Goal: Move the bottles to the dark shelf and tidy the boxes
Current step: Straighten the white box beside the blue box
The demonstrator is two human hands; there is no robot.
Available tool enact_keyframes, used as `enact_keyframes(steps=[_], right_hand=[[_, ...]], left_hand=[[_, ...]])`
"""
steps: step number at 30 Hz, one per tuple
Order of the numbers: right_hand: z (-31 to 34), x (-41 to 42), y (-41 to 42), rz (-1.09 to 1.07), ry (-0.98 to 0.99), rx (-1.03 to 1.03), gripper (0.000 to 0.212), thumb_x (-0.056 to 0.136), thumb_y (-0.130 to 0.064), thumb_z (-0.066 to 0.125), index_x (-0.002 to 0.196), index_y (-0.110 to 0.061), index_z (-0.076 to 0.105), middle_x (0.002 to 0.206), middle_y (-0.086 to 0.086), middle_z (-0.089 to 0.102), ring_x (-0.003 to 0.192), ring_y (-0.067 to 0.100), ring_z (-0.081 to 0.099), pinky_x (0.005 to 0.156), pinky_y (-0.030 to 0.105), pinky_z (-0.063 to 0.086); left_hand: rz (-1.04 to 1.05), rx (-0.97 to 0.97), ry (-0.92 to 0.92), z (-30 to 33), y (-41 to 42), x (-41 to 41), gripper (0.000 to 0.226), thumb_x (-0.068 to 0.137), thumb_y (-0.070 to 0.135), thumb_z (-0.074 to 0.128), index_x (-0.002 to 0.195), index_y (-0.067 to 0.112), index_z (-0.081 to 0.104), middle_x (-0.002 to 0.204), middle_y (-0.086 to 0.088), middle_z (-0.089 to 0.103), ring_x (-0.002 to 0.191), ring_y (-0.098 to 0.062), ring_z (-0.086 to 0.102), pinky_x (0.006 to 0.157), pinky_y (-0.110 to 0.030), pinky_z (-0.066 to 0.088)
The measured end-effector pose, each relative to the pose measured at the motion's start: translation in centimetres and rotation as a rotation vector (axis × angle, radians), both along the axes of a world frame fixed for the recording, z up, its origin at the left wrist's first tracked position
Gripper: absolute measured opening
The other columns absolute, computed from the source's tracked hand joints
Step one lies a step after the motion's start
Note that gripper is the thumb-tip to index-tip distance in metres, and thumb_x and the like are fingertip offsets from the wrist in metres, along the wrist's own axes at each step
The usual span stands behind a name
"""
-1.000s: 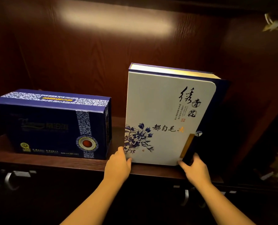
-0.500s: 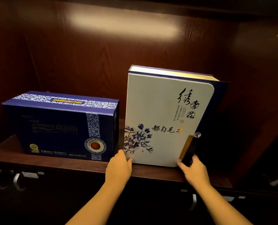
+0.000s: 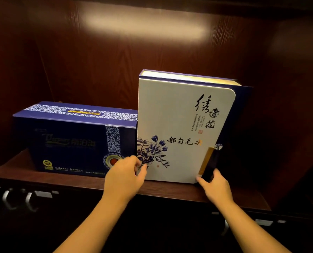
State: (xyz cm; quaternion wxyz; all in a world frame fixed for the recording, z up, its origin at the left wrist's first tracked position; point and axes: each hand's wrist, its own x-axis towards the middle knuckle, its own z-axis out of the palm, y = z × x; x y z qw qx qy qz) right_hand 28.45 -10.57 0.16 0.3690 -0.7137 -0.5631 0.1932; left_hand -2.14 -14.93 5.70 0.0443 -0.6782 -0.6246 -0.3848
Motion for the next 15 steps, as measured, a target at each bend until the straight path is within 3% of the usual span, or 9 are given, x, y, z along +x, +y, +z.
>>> enact_keyframes(steps=[2, 4, 6, 8, 11, 15], right_hand=[[0.1, -0.5, 0.1, -0.012, -0.007, -0.005, 0.034, 0.086, -0.041, 0.074, 0.106, -0.025, 0.052, 0.089, -0.01, 0.058, 0.077, 0.014, 0.054, 0.06, 0.029, 0.042], [0.2, -0.7, 0.1, -0.018, -0.012, -0.01, 0.034, 0.085, -0.042, 0.074, 0.104, -0.028, 0.049, 0.083, -0.017, 0.051, 0.074, 0.012, 0.05, 0.059, 0.029, 0.04], [0.3, -0.6, 0.0, -0.022, -0.022, -0.007, 0.034, 0.085, -0.042, 0.075, 0.102, -0.029, 0.049, 0.081, -0.021, 0.048, 0.072, 0.011, 0.048, 0.058, 0.028, 0.039], [0.4, -0.6, 0.0, -0.025, -0.034, -0.004, 0.034, 0.084, -0.042, 0.075, 0.102, -0.028, 0.05, 0.081, -0.018, 0.05, 0.073, 0.013, 0.049, 0.058, 0.029, 0.039], [0.4, -0.7, -0.1, -0.018, -0.016, -0.01, 0.033, 0.084, -0.041, 0.076, 0.103, -0.028, 0.053, 0.087, -0.012, 0.057, 0.078, 0.015, 0.053, 0.063, 0.03, 0.042], [0.5, -0.7, -0.3, -0.023, -0.009, -0.002, 0.031, 0.083, -0.04, 0.077, 0.099, -0.028, 0.053, 0.084, -0.015, 0.056, 0.076, 0.013, 0.053, 0.064, 0.03, 0.043]], left_hand=[[-0.029, 0.275, 0.064, 2.4, 0.3, -1.7, 0.023, 0.083, 0.036, 0.072, 0.095, 0.019, 0.062, 0.084, 0.005, 0.056, 0.083, -0.017, 0.049, 0.067, -0.029, 0.041], [-0.012, 0.416, 0.148, 4.7, 1.4, -3.6, 0.042, 0.083, 0.04, 0.068, 0.112, 0.012, 0.059, 0.105, -0.005, 0.058, 0.102, -0.027, 0.051, 0.085, -0.036, 0.043], [0.031, 0.351, 0.228, 6.8, 2.8, -5.1, 0.064, 0.083, 0.052, 0.064, 0.132, 0.012, 0.051, 0.133, -0.009, 0.051, 0.129, -0.032, 0.042, 0.106, -0.046, 0.036], [0.013, 0.221, 0.29, 8.4, 4.0, -5.8, 0.077, 0.084, 0.061, 0.061, 0.145, 0.017, 0.044, 0.152, -0.007, 0.04, 0.144, -0.029, 0.027, 0.114, -0.054, 0.023], [-0.086, 0.071, 0.35, 8.9, 5.7, -5.8, 0.071, 0.088, 0.067, 0.048, 0.147, 0.027, 0.045, 0.153, 0.002, 0.042, 0.145, -0.019, 0.03, 0.115, -0.061, 0.015], [-0.095, 0.108, 0.257, 7.8, 6.5, -5.7, 0.059, 0.086, 0.068, 0.048, 0.133, 0.033, 0.06, 0.144, 0.012, 0.052, 0.138, -0.012, 0.04, 0.115, -0.057, 0.01]])
